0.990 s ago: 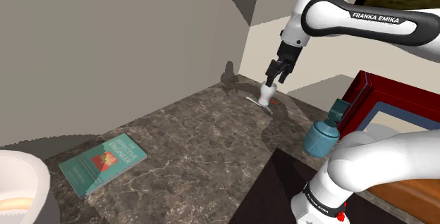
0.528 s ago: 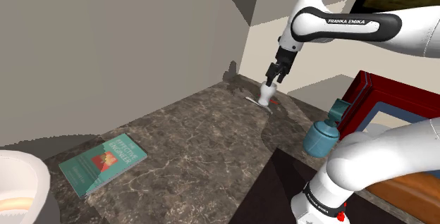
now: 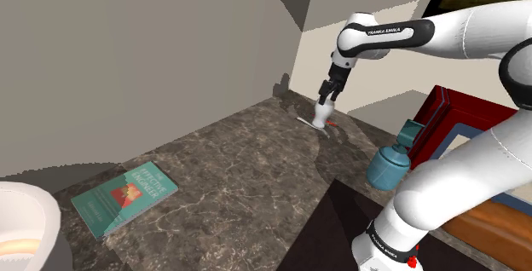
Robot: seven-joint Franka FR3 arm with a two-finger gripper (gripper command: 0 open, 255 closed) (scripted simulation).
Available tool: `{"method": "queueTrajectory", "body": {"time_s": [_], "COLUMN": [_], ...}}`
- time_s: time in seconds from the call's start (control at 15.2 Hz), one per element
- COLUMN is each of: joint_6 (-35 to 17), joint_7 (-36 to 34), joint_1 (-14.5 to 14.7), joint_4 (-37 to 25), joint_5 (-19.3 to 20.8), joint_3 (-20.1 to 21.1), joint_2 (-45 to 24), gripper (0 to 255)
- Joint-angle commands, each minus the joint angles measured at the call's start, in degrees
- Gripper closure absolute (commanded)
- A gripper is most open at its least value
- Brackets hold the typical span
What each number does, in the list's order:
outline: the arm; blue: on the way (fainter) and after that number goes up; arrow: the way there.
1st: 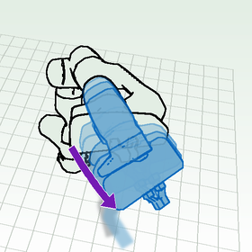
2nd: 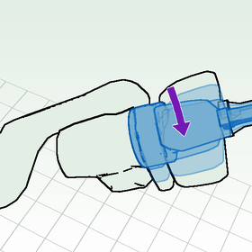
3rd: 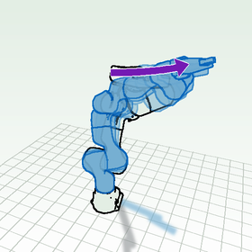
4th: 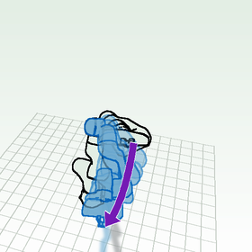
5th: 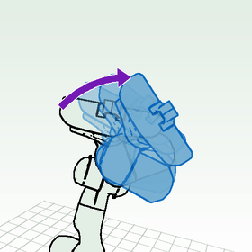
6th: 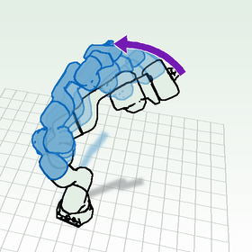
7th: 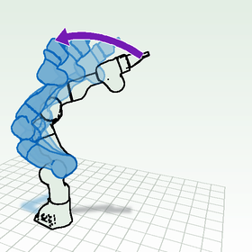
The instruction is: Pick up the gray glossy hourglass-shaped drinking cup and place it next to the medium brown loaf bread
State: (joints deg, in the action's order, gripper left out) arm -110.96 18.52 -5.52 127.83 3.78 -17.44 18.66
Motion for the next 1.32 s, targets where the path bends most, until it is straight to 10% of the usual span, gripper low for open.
{"method": "queueTrajectory", "body": {"time_s": [0.0, 0.99, 1.25], "joint_6": [-1.49, -4.08, -6.74], "joint_7": [2.79, 23.16, 23.57], "joint_1": [-0.26, -7.47, -7.62], "joint_4": [-2.24, -29.03, -27.32], "joint_5": [-0.65, -14.47, -15.08], "joint_3": [-1.82, -8.04, -7.67], "joint_2": [-3.87, -37.53, -38.58], "gripper": [0, 0, 0]}}
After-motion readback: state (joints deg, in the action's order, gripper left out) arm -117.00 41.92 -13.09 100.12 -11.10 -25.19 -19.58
